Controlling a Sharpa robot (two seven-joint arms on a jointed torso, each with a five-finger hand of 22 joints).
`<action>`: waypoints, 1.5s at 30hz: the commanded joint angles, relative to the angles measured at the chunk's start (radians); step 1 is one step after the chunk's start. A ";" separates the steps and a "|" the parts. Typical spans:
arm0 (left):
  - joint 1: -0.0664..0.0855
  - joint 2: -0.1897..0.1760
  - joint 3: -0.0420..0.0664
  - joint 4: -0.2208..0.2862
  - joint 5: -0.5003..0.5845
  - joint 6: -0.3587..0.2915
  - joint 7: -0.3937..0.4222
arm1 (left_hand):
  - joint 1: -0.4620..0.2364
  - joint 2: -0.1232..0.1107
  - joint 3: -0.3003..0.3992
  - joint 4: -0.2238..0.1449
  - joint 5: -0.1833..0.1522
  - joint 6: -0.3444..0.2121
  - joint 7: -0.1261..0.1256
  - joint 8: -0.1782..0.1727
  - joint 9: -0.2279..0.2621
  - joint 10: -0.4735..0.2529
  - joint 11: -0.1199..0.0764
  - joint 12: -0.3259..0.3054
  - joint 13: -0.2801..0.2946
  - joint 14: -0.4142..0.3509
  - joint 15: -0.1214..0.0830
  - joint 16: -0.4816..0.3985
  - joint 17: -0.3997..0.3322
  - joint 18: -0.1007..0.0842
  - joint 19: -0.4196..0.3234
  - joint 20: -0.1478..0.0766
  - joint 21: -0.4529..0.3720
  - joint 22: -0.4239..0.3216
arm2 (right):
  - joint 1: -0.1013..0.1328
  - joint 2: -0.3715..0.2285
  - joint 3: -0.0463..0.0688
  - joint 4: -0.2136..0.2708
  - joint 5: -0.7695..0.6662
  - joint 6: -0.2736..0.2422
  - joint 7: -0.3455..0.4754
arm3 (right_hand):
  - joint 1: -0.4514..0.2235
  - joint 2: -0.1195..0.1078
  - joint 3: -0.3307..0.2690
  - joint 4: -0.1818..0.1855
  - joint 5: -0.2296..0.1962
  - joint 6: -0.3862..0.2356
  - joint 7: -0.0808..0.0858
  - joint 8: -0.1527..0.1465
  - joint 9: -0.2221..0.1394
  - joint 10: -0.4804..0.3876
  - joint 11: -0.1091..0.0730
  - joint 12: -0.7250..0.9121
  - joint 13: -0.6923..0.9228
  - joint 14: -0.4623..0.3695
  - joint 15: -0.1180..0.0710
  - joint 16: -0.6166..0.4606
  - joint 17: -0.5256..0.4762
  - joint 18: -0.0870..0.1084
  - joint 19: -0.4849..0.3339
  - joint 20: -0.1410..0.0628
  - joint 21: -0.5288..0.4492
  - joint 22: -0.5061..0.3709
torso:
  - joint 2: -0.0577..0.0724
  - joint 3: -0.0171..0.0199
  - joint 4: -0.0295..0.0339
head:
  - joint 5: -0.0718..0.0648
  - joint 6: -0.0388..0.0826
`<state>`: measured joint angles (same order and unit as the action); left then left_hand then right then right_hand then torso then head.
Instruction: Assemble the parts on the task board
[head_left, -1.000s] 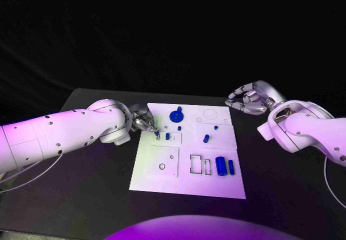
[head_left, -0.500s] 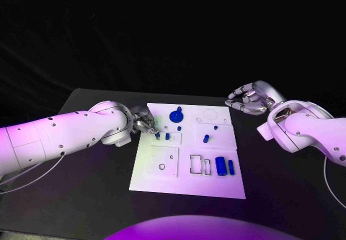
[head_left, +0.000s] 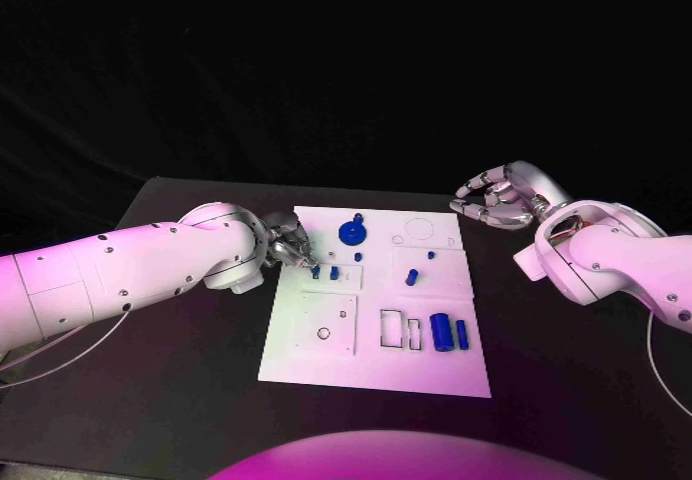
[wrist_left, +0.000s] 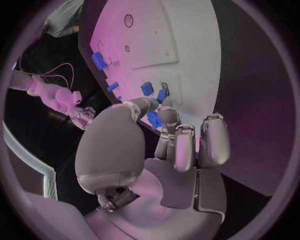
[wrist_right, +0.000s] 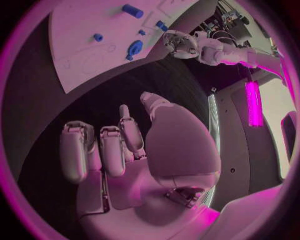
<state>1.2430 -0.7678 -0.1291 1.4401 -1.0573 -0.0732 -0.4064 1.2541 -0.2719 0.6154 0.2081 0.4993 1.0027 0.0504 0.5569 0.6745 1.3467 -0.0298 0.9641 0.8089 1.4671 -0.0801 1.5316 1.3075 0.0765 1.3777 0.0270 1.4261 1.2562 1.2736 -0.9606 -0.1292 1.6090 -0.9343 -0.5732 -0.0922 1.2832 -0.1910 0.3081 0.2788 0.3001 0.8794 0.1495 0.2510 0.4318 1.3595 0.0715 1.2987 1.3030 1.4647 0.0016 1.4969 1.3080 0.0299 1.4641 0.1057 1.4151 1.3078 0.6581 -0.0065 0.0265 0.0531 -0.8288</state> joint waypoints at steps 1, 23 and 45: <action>-0.001 0.003 -0.001 0.001 0.005 0.033 -0.015 | 0.006 0.000 0.183 -0.174 0.007 0.006 0.001 -0.001 0.002 0.008 0.001 0.006 0.001 0.081 -0.005 0.003 0.171 -0.005 0.005 0.002 0.005 -0.002 | -0.001 0.000 0.000 0.001 -0.009 0.004 0.007 | -0.010 -0.002 -0.002 0.006 0.006 -0.005 0.000 0.006 0.001 -0.001 -0.006 -0.005 -0.001 0.065 -0.009 -0.005 0.085 0.013 0.009 -0.006 -0.003 0.157 | 0.000 0.0003 0.0002 | 0.000 -0.001; -0.001 0.004 -0.001 -0.002 0.047 0.054 -0.042 | -0.023 -0.004 0.170 -0.160 -0.003 0.003 0.002 -0.009 0.003 0.011 0.002 -0.001 -0.005 0.080 -0.003 0.001 0.166 -0.004 -0.001 0.002 0.000 -0.010 | -0.002 -0.001 0.000 -0.001 -0.009 0.004 0.007 | -0.010 -0.002 -0.002 0.006 0.006 -0.005 0.000 0.006 0.001 -0.001 -0.006 -0.005 -0.001 0.065 -0.009 -0.005 0.085 0.013 0.009 -0.006 -0.003 0.157 | 0.000 -0.0004 0.0002 | 0.000 -0.001; -0.001 0.006 -0.001 -0.005 0.054 0.023 -0.025 | -0.011 0.001 0.187 -0.173 0.008 0.011 -0.002 -0.012 0.008 0.017 -0.002 0.003 0.001 0.083 -0.007 0.005 0.177 -0.006 0.006 0.000 0.006 0.002 | -0.003 -0.001 0.000 -0.001 -0.009 0.003 0.007 | -0.010 -0.002 -0.002 0.006 0.006 -0.005 0.000 0.006 0.001 -0.001 -0.006 -0.005 -0.001 0.065 -0.009 -0.005 0.085 0.013 0.009 -0.006 -0.003 0.157 | 0.000 -0.0002 -0.0001 | 0.001 0.000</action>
<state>1.2446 -0.7649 -0.1280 1.4360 -1.0102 -0.0464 -0.4348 1.2334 -0.2769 0.6543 0.1804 0.5026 1.0066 0.0468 0.5513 0.6810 1.3585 -0.0284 0.9671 0.8100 1.4671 -0.0800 1.5316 1.3074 0.0765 1.3776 0.0270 1.4260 1.2576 1.2716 -0.9619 -0.1291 1.6073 -0.9343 -0.5733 -0.0920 1.2832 -0.1910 0.3081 0.2788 0.3001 0.8794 0.1495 0.2510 0.4314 1.3595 0.0715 1.2987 1.3031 1.4647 0.0016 1.4969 1.3076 0.0299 1.4641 0.1058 1.4152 1.3073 0.6580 -0.0067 0.0264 0.0546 -0.8285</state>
